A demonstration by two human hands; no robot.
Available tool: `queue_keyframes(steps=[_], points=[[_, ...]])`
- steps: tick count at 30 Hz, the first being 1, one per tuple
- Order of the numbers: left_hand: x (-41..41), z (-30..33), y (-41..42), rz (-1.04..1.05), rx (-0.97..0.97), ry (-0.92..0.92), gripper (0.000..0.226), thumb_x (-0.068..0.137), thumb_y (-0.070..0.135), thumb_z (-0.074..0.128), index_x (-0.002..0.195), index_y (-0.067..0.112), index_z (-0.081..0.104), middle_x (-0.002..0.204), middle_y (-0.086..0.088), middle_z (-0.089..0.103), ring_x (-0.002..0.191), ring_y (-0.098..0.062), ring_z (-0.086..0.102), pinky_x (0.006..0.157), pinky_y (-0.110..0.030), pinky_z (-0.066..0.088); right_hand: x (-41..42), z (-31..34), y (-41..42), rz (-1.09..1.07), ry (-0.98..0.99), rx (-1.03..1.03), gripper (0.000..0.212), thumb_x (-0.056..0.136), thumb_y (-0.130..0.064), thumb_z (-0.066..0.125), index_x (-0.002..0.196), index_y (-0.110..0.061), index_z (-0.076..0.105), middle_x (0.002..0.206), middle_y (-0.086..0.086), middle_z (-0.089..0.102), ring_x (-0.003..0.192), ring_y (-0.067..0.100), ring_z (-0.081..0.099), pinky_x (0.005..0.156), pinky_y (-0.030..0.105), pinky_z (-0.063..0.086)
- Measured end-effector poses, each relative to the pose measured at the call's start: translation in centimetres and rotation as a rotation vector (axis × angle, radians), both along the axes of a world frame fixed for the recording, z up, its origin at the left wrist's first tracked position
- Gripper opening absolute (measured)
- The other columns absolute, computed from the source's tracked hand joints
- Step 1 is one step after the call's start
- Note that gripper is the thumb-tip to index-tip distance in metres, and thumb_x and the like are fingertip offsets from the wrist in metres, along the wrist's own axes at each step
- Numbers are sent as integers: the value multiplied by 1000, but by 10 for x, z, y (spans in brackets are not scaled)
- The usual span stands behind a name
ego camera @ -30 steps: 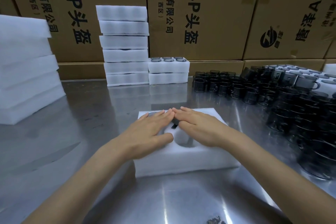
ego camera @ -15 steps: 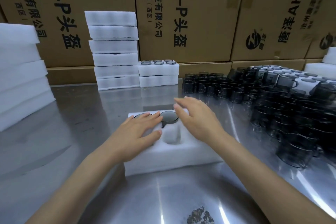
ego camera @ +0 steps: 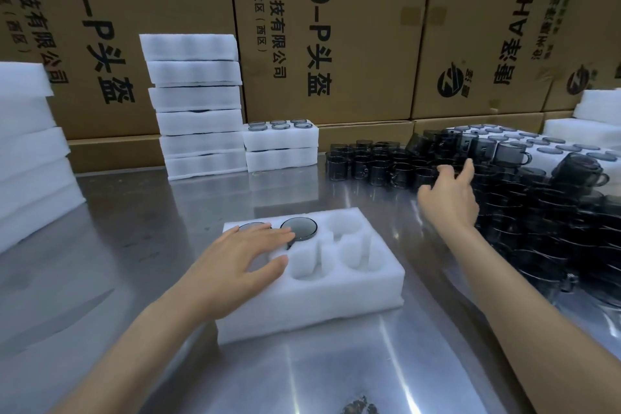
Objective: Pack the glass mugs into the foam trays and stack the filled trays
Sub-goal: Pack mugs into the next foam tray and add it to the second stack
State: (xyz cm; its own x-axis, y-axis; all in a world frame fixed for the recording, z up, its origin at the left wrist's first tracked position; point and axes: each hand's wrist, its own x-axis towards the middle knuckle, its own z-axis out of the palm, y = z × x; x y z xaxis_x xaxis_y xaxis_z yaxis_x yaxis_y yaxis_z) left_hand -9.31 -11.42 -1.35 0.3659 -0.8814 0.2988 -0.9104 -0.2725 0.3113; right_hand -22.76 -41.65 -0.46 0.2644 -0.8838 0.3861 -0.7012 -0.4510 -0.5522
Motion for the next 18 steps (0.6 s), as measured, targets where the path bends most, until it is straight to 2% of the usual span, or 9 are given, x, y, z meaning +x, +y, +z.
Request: queue_keyframes(steps=[2,4,7,10,12,15,18], points=[[-1,0,1,-8,-5,-7,51,87,55,29,136,44,40,136,42,28,132,16,17,106,-7,9,-1,1,-7,-44,22,28,43,92,-16,47,133,-5,39,155,19,6,115,41,47,81,43,42],[-1,-1,1,-11,-2,-14,55,84,55,27,136,45,39,134,44,24,129,18,16,105,-7,9,-2,3,-14,-84,53,24,42,90,-16,49,128,-1,43,149,22,19,112,42,49,84,44,42],[0,0,0,-11,7,-15,46,92,54,31,136,45,39,133,45,23,127,20,15,104,-5,9,-1,6,-20,-122,80,-8,39,88,-14,54,123,1,45,131,23,40,106,42,51,74,41,40],[0,0,0,-3,4,-10,39,97,42,41,137,44,39,134,44,25,129,19,16,104,-6,10,-1,3,-23,-141,127,-15,44,88,-15,62,123,2,41,126,24,46,108,43,52,73,42,41],[-1,0,1,-3,0,-3,40,97,40,42,137,43,40,134,43,25,129,18,17,103,-6,10,-2,0,-23,-138,142,-41,39,89,-13,62,120,3,43,125,24,48,107,44,53,73,43,41],[-1,0,1,-12,0,-4,41,97,47,36,137,42,40,132,43,23,129,17,19,104,-5,10,-3,-1,-16,-89,57,-116,27,93,-11,55,119,-3,56,122,21,48,103,43,54,76,42,43],[-1,0,0,-20,-17,-3,56,84,52,28,137,40,42,127,46,21,117,30,14,98,3,6,-1,10,3,105,-135,-248,23,97,-19,49,112,-14,66,111,9,53,92,35,57,72,35,41]])
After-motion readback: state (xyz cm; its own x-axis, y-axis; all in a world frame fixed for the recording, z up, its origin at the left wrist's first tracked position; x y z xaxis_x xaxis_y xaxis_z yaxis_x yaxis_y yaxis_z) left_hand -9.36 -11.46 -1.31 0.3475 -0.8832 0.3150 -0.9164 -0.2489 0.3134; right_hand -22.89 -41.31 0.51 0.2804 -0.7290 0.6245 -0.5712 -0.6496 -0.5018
